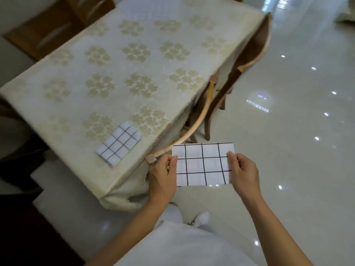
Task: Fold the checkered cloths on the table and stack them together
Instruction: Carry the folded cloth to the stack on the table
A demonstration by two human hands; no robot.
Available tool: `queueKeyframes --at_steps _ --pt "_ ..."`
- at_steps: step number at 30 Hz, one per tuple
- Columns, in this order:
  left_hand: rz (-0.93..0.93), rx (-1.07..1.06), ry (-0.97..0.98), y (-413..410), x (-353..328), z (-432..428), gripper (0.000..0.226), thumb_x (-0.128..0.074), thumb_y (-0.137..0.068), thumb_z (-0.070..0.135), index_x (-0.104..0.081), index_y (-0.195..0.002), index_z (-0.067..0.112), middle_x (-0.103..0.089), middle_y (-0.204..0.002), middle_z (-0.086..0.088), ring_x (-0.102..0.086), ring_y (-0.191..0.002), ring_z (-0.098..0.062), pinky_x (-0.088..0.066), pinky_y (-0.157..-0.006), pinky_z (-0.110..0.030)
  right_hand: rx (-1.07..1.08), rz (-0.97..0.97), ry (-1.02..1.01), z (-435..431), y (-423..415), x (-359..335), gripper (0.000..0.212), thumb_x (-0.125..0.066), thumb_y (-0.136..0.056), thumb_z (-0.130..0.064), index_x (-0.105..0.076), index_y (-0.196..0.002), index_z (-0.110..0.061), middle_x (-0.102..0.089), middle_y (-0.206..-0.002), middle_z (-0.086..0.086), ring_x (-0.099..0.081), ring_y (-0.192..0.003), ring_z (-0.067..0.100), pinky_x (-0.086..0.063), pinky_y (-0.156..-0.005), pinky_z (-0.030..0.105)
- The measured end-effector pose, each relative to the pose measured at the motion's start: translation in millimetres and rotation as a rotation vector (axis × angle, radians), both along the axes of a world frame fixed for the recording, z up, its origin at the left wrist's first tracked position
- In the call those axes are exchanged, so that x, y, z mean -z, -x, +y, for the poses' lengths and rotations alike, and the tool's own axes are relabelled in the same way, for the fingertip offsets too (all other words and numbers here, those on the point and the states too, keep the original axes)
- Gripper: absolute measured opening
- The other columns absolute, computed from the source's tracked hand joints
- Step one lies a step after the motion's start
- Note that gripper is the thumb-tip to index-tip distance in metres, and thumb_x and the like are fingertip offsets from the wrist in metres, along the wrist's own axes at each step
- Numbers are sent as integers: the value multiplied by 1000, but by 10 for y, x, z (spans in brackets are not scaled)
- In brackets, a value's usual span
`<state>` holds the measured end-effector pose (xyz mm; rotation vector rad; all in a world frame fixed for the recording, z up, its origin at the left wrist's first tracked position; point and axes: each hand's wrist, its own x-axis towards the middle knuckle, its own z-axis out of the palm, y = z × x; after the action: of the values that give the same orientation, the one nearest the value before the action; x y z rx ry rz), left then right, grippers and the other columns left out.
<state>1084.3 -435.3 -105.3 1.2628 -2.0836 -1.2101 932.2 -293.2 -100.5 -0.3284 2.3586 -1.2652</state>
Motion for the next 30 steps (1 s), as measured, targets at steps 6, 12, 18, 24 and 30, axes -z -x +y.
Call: queueKeyframes --at_steps 6,12,18,24,30 --pt "72 -226 42 -241 -67 -406 31 -53 -101 21 -47 -70 17 -35 -51 8 -33 -49 -7 -26 -46 -24 -236 28 68 -828 53 -27 50 -52 -101 -36 -41 -61 -7 -39 -53 -2 -34 -51 9 -28 -49 25" --pt "87 -430 88 -545 7 -956 31 -54 -101 21 -47 -70 17 -33 -54 9 -32 -50 -9 -25 -48 -24 -430 58 83 -1723 -69 23 51 -54 -99 -38 -40 -61 -8 -36 -54 -3 -31 -53 9 -27 -48 21" --pt "104 -584 49 -759 126 -1371 34 -54 -100 21 -43 -70 32 -41 -55 13 -34 -51 -8 -26 -49 -20 -650 115 14 -2457 -185 56 45 -50 -102 -36 -47 -66 -10 -41 -54 0 -35 -49 9 -30 -52 29" --pt "125 -710 -10 -859 204 -1539 27 -56 -99 19 -52 -73 20 -44 -55 15 -36 -50 -6 -28 -48 -20 -796 124 -23 -2826 -266 160 41 -47 -102 -39 -51 -72 -12 -48 -56 1 -40 -49 7 -31 -48 24" --pt "120 -832 -43 -920 356 -1639 23 -61 -96 20 -60 -74 14 -45 -53 12 -40 -51 -5 -31 -50 -15 -893 107 -87 -3140 -290 305 44 -47 -101 -45 -54 -73 -12 -54 -59 5 -46 -52 12 -40 -53 36"
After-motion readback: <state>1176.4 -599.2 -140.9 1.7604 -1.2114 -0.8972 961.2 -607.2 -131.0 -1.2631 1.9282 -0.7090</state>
